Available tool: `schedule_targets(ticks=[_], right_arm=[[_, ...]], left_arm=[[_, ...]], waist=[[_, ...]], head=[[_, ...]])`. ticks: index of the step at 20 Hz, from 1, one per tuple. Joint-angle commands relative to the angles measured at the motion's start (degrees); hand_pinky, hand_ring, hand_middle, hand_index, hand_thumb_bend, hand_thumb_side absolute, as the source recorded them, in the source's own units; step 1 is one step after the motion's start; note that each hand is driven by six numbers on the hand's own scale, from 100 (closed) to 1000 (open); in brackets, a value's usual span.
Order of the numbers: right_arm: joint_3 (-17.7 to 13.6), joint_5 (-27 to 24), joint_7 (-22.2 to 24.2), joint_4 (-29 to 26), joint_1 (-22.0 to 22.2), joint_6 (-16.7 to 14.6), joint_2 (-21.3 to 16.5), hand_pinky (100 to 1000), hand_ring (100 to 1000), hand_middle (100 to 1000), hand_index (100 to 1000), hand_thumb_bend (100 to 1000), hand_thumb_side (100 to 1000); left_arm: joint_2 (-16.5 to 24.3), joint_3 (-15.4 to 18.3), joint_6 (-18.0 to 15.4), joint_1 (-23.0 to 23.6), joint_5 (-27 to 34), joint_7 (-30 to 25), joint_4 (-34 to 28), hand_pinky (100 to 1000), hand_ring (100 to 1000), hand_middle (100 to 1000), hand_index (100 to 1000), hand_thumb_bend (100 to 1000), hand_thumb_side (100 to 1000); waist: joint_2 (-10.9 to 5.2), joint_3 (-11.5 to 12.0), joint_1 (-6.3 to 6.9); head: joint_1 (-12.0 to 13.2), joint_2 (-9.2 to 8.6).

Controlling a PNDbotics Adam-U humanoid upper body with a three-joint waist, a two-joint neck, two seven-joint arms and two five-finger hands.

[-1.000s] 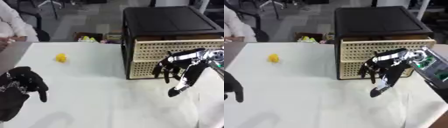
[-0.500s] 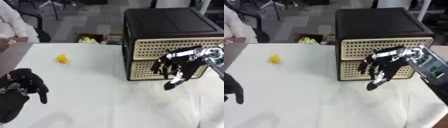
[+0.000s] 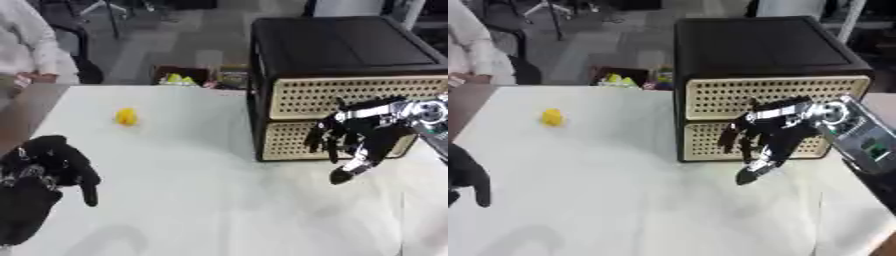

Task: Pick up objects from table and place into drawer.

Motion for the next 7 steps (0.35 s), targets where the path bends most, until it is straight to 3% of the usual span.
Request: schedule_targets(ticks=[1,3,4,5,7], right_arm=[[-1.9,-1.3,0.0,-4.8,1.4,-2.3,-3.4,194,558,723,825,661,307],[-3.1,-1.4,0.0,-7.7,3.7,-4.1,-4.4,192,560,720,819,683,311],[-3.9,-1.3,0.0,-9.1,4.7,-4.9,-4.8,179,560,720,818,818,318],[-4.9,-1.2,0.0,-10.5,5.8,-5.8,-5.1,174,559,717,818,699,327],[-6.8,-1.1,0.0,-13.2,7.4,-7.5,-5.1,100,541,702,807,726,404]], left_arm=[[0.7,0.6,0.4,-0.8,0.0,0.4,-1.1,494,658,688,900,110,1000],[0.8,0.7,0.7,-0.8,0.1,0.7,-1.1,495,658,688,901,112,1000],[0.8,0.8,0.8,-0.9,0.3,0.9,-1.1,496,658,689,902,113,1000],[0.9,0.8,0.9,-0.9,0.4,1.1,-1.1,496,658,689,903,114,1000],[1.2,0.9,1.0,-0.9,0.7,1.5,-1.1,496,660,691,908,114,1000]], waist=[[-1.21,-0.2,-0.12],[-1.41,-0.4,-0.21],[-1.53,-0.5,-0.26],[-1.65,-0.7,-0.31],[-1.89,-1.0,-0.33]], head=[[0.6,-0.13],[1.0,0.1],[1.1,0.26],[1.3,0.45],[1.8,0.85]])
